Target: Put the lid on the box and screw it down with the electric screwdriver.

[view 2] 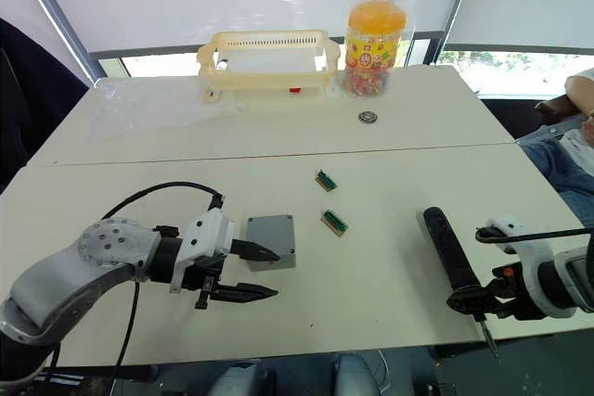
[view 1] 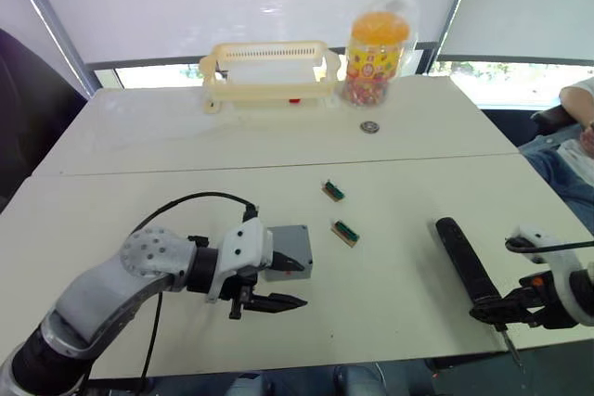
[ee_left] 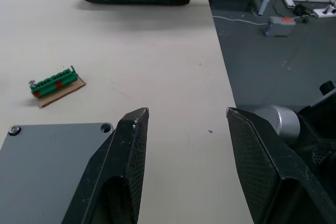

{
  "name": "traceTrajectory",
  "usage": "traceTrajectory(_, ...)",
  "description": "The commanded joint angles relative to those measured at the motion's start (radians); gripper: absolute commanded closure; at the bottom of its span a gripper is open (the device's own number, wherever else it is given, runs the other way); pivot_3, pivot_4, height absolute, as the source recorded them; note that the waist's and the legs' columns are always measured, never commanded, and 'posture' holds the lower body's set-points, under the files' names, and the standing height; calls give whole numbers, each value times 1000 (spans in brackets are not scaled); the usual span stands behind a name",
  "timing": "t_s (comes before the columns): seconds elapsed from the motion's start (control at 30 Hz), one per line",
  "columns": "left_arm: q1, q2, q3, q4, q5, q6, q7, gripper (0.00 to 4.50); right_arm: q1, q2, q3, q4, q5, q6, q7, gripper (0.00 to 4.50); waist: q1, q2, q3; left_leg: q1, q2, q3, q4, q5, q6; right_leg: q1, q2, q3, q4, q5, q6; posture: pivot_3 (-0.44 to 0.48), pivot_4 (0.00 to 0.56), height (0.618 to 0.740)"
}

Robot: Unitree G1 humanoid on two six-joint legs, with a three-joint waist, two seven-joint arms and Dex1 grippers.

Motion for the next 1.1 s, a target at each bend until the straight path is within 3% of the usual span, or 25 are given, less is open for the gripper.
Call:
traceTrajectory(0.03,1,2,25,-37,-16,7,19,2106,-22,24,26,19,-17,6,-61,0,0,0,0,0,0,0,0,0,0,0,0,0,0,0,0,0,150,740)
traceTrajectory(0.1,3,-2,25,-39,-17,10,30,2106,-37,51,54,33,-43,6,-110,0,0,0,0,0,0,0,0,0,0,0,0,0,0,0,0,0,150,740)
traceTrajectory(0.2,2,-7,21,-40,-17,15,41,2030,-52,74,86,37,-71,6,-147,817,-2,-1,0,0,0,0,0,0,0,0,0,0,0,0,0,0,150,740)
traceTrajectory(0.33,9,-8,19,-34,-13,11,48,2030,-75,119,102,53,-115,6,-198,2723,-4,-6,-3,1,0,0,0,0,0,1,1,0,0,0,0,0,150,740)
traceTrajectory(0.53,35,1,26,14,6,-22,30,2030,-95,130,82,64,-134,-32,-182,2753,-4,-12,-5,4,1,-1,1,0,0,5,1,0,-1,-1,-2,0,150,740)
traceTrajectory(0.63,28,-2,82,83,-18,-28,20,2030,-212,179,-15,141,-159,-113,-200,2753,-11,-13,-4,5,1,0,1,0,0,6,1,0,-1,0,-3,0,150,740)
traceTrajectory(0.73,-10,-7,160,177,-60,-18,7,2030,-321,214,-120,177,-154,-151,-208,2753,-5,2,3,4,0,2,2,0,0,4,1,3,0,1,-2,0,150,740)
traceTrajectory(0.9,-66,1,219,318,-77,-14,-26,2030,-423,330,-308,57,-75,-271,-193,2753,1,5,3,-1,0,0,-1,0,0,-1,4,-1,2,2,2,0,150,740)
traceTrajectory(1.0,-111,1,212,373,-68,-12,-48,2030,-506,548,-354,-94,-9,-434,-287,2753,-8,4,3,-3,0,-3,-2,-1,1,-4,4,-3,1,2,3,0,150,740)
traceTrajectory(1.1,-149,-3,178,403,-34,-26,-57,2030,-528,814,-245,-226,-73,-689,-389,2753,-13,4,3,-5,0,-2,-1,0,1,-7,4,1,3,2,3,0,150,740)
